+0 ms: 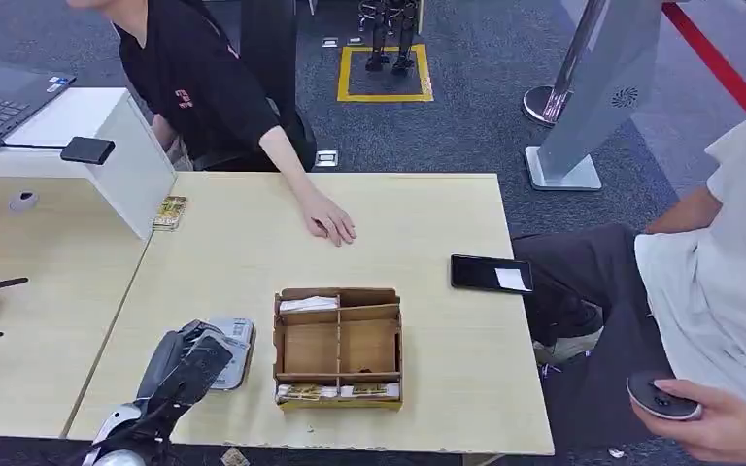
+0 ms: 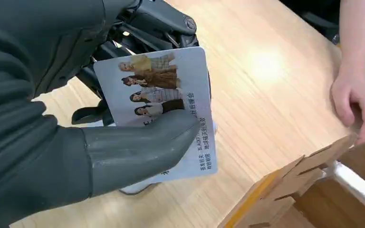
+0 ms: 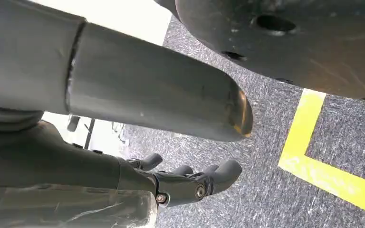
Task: Pass the card to the sensor for recognition and then transmit it.
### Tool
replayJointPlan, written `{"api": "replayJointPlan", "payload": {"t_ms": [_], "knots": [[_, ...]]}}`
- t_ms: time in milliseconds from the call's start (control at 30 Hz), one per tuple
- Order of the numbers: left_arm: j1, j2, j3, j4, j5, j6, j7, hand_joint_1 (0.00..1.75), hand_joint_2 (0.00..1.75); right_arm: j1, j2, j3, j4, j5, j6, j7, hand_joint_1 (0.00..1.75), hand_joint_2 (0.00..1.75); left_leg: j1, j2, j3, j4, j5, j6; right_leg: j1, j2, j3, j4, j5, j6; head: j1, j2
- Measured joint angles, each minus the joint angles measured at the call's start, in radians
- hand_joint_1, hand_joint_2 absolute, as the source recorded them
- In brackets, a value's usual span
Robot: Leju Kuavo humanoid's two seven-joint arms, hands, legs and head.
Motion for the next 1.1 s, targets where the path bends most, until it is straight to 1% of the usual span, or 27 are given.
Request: {"api": "replayJointPlan", "payload": {"t_ms": [133,233,433,533,833,1100], "knots": [[0.005,-0.001,0.01,0.002,0.016,-0.004,0.0,1.75,1.75,0.0,0.0,-0.002,0.0,0.002,-0.001,0.0,0.0,0.0,0.0,0.0,0.0,0.0,0.0,0.0,0.0,0.0,0.0,0.0,0.0,0.0,0.0,0.0],[0.01,-0.006,0.017,0.002,0.018,0.008,0.0,1.75,1.75,0.0,0.0,-0.006,0.0,0.002,-0.003,0.0,0.0,0.0,0.0,0.0,0.0,0.0,0.0,0.0,0.0,0.0,0.0,0.0,0.0,0.0,0.0,0.0],[0.013,-0.033,0.019,0.006,0.006,0.047,0.002,1.75,1.75,0.0,0.001,-0.019,0.0,0.002,-0.006,0.0,0.0,0.0,0.0,0.0,0.0,0.0,0.0,0.0,0.0,0.0,0.0,0.0,0.0,0.0,0.0,0.0],[0.009,-0.049,0.019,0.011,0.002,0.052,0.009,1.75,1.75,-0.001,0.001,-0.02,0.0,0.005,-0.008,0.0,0.0,0.0,0.0,0.0,0.0,0.0,0.0,0.0,0.0,0.0,0.0,0.0,0.0,0.0,0.0,0.0],[-0.024,-0.077,0.019,0.047,-0.007,0.073,0.013,1.75,1.75,-0.002,0.001,-0.023,0.001,0.012,-0.011,0.002,0.0,0.0,0.0,0.0,0.0,0.0,0.0,0.0,0.0,0.0,0.0,0.0,0.0,0.0,0.0,0.0],[-0.065,-0.095,0.019,0.101,-0.021,0.085,0.018,1.75,1.75,-0.004,0.001,-0.022,0.006,0.012,-0.021,0.007,0.0,0.0,0.0,0.0,0.0,0.0,0.0,0.0,0.0,0.0,0.0,0.0,0.0,0.0,0.0,0.0]]}}
